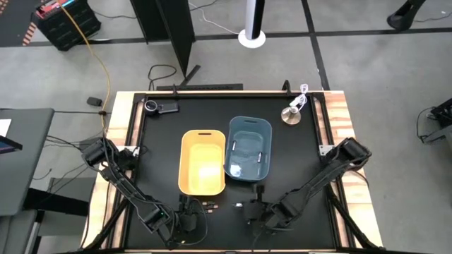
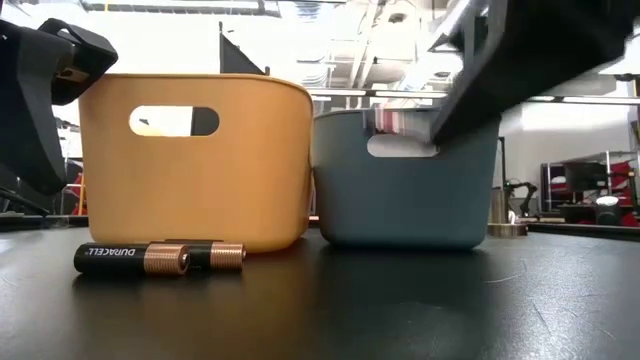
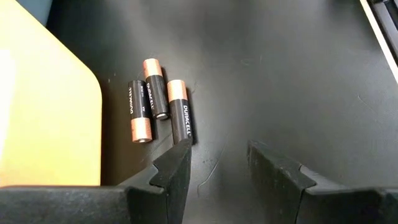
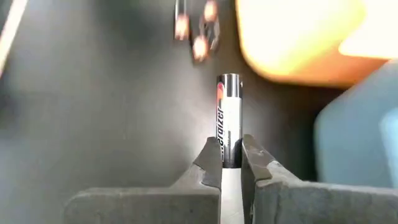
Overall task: Sort batteries
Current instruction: Put the silver battery into the blue bin, then put the bottom black battery into the yellow bin
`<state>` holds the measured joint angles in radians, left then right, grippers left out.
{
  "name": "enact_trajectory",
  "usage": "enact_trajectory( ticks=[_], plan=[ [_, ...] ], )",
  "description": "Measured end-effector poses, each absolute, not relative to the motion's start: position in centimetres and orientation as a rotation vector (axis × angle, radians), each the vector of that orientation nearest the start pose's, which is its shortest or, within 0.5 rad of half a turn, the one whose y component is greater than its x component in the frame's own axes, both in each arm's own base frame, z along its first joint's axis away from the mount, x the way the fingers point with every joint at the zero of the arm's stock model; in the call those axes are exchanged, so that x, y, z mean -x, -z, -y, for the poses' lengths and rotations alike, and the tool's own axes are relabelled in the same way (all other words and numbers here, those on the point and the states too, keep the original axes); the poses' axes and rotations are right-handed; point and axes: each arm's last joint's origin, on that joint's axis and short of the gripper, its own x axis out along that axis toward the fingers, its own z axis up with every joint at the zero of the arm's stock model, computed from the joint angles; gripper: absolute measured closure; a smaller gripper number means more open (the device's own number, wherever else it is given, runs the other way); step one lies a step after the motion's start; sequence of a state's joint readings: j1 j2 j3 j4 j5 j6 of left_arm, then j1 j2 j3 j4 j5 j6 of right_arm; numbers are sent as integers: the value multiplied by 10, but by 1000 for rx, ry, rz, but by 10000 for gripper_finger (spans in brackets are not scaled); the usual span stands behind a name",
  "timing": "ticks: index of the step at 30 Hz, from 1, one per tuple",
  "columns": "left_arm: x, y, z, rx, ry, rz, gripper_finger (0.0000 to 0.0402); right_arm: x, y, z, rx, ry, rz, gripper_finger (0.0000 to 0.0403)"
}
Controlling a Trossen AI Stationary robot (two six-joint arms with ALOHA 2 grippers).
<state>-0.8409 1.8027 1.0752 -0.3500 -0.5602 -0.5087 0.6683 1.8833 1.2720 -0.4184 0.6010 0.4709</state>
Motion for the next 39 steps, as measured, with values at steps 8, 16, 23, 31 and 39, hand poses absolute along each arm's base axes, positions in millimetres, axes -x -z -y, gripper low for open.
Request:
enact_trajectory(
  ticks=[8, 16, 23, 31, 39],
  plan=[
    [-245, -161, 247, -235, 40, -846, 249, -288, -250, -197, 300, 315, -639, 380],
    [-246, -161, 246, -213, 32, -846, 249, -287, -269, -144, 248, 478, -713, 342],
    [-247, -160, 247, -183, 37, -854, 249, -302, -260, -118, 214, 539, -780, 200],
    [-256, -136, 249, -176, 33, -883, 249, -308, -263, -107, 209, 577, -761, 109],
    [-258, -135, 247, -152, 7, -884, 248, -306, -260, -117, 218, 550, -756, 111]
  ],
)
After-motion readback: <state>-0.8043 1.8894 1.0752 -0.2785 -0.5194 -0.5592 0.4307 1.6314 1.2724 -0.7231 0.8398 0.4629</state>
